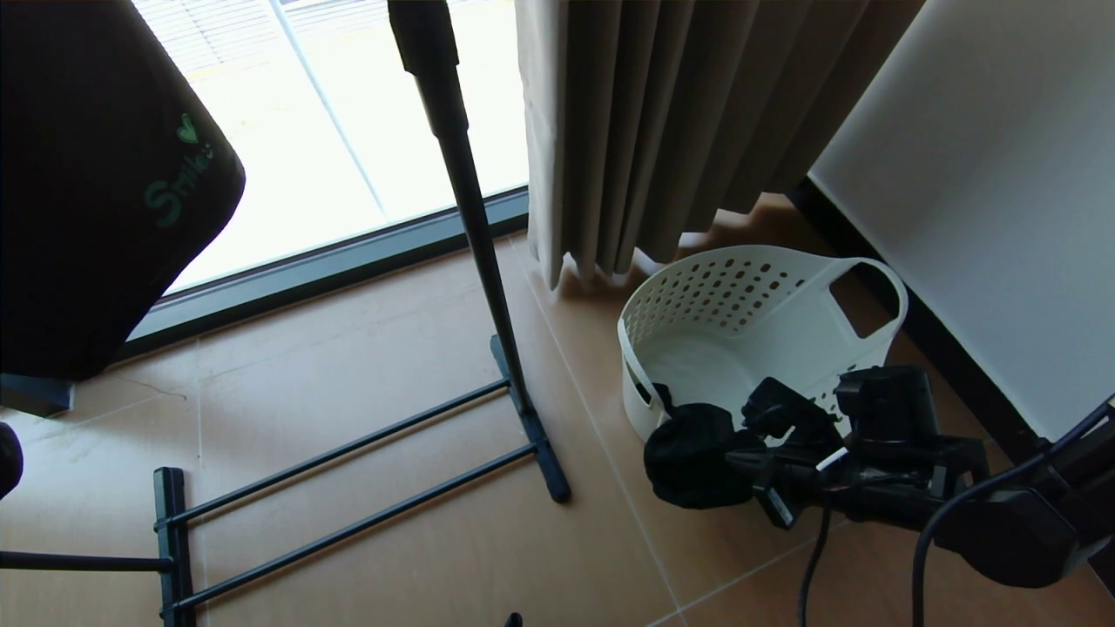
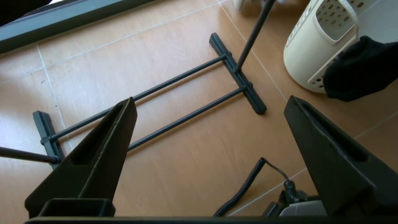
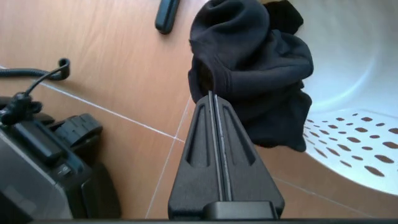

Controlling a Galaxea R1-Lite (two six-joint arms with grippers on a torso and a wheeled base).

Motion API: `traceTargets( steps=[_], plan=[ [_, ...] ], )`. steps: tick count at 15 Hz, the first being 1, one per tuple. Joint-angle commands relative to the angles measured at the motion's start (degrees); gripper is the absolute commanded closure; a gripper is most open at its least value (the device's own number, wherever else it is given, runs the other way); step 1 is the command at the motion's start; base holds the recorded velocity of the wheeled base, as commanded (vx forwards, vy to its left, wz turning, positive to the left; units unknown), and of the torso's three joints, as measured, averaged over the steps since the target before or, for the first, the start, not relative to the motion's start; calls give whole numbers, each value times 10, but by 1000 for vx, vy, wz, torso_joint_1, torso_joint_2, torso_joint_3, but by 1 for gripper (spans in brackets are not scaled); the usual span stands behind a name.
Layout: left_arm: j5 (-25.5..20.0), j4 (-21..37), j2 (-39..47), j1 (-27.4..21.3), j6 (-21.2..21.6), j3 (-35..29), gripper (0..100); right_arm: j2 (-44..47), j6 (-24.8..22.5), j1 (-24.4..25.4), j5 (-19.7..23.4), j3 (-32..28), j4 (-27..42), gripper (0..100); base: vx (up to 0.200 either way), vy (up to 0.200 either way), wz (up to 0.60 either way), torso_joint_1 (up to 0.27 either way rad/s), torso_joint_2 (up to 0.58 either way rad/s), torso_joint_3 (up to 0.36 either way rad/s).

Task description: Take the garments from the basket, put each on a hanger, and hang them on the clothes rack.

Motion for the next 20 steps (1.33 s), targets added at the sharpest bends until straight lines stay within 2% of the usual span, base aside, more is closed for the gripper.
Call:
traceTargets(
  steps=[1, 8, 9, 20],
  plan=[
    [0, 0, 0, 0, 0, 0, 0, 38, 0, -8, -5, -29, 0, 100, 0, 0, 0, 0, 0, 0],
    [0, 0, 0, -1, 1, 0, 0, 60, -1, -30, -32, -60, 1, 100, 0, 0, 0, 0, 0, 0],
    [0, 0, 0, 0, 1, 0, 0, 62, -1, -29, -33, -62, 1, 0, 0, 0, 0, 0, 0, 0],
    [1, 0, 0, 0, 0, 0, 0, 110, 1, -40, -62, -82, -2, 0, 0, 0, 0, 0, 0, 0]
  ],
)
